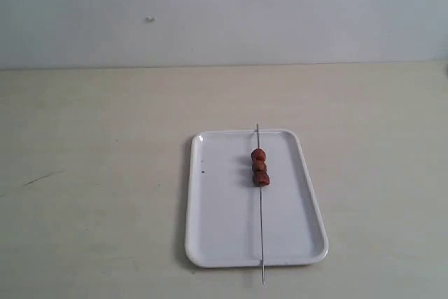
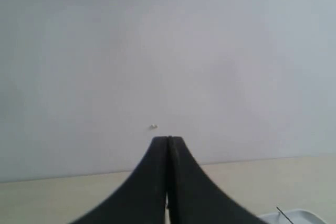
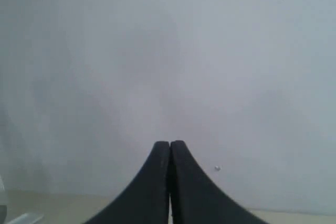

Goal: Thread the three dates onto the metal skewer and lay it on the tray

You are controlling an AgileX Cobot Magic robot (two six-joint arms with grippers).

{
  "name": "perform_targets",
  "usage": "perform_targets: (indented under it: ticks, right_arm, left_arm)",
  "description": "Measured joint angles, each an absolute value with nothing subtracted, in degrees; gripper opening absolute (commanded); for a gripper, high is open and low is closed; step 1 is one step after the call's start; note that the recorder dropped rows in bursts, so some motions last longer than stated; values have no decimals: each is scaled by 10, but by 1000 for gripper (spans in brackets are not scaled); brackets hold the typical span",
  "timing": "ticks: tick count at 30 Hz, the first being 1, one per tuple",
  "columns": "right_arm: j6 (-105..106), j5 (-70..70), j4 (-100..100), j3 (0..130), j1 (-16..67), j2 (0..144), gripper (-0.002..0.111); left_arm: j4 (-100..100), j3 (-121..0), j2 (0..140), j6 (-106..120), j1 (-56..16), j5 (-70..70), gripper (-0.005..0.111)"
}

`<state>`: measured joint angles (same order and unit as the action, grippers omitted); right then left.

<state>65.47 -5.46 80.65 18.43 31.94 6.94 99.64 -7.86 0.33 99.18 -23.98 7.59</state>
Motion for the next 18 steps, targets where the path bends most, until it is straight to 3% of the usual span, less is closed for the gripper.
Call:
perform_targets:
  ticks: [13, 18]
  right_arm:
    - [649, -76, 806, 184, 319, 36, 0]
    - [551, -33, 650, 168, 271, 8, 0]
  left_arm:
    - [996, -79, 3, 991, -240, 76, 0]
    - [996, -79, 3, 991, -240, 75, 0]
